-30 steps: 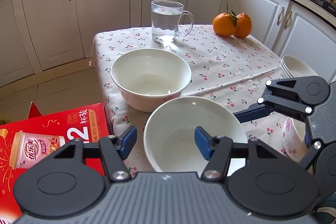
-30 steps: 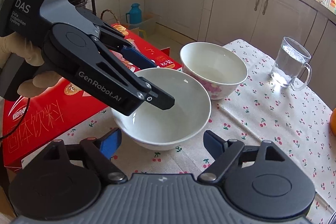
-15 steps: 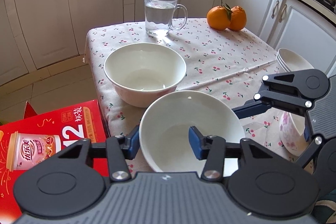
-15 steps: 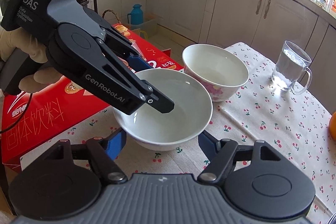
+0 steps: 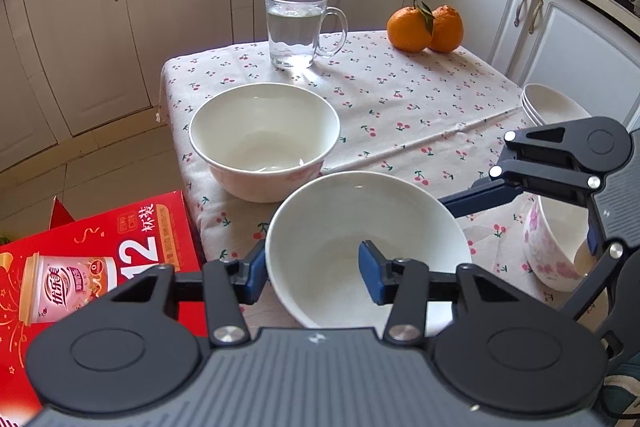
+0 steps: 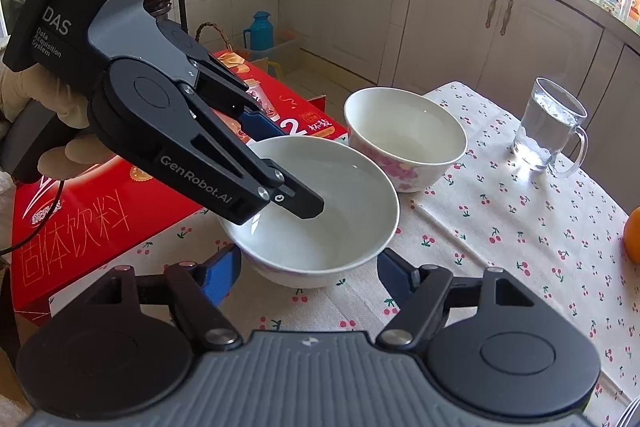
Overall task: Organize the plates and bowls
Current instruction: 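Grip the rim of another white bowl with the left tool and lift it, then carry the bowl with the left tool toward the placed bowl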
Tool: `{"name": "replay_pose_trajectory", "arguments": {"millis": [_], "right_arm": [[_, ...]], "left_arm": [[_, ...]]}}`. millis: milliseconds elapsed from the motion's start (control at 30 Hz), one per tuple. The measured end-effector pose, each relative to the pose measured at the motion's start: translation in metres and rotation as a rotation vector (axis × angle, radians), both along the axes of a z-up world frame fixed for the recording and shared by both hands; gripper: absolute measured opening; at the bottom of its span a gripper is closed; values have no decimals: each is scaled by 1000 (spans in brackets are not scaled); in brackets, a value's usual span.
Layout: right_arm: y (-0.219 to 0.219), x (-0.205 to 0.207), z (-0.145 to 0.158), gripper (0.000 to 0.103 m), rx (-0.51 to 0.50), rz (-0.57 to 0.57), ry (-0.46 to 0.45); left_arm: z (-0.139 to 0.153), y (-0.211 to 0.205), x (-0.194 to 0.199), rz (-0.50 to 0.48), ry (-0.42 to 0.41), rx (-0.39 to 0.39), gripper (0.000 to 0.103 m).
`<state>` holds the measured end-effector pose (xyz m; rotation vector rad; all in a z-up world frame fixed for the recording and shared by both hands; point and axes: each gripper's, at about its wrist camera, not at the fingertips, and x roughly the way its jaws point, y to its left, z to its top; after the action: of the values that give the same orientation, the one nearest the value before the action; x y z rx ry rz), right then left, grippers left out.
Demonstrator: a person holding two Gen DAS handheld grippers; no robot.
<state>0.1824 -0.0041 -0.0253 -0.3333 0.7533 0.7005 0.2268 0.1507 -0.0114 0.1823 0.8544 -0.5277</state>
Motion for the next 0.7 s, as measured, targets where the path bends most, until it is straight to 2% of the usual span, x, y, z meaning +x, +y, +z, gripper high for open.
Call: {"name": "replay_pose_trajectory", "arguments": {"millis": [700], "right_arm": [[-42, -47, 37, 79, 18, -61, -91]], "left_arm": [[39, -47, -36, -88, -95, 17, 47]]}}
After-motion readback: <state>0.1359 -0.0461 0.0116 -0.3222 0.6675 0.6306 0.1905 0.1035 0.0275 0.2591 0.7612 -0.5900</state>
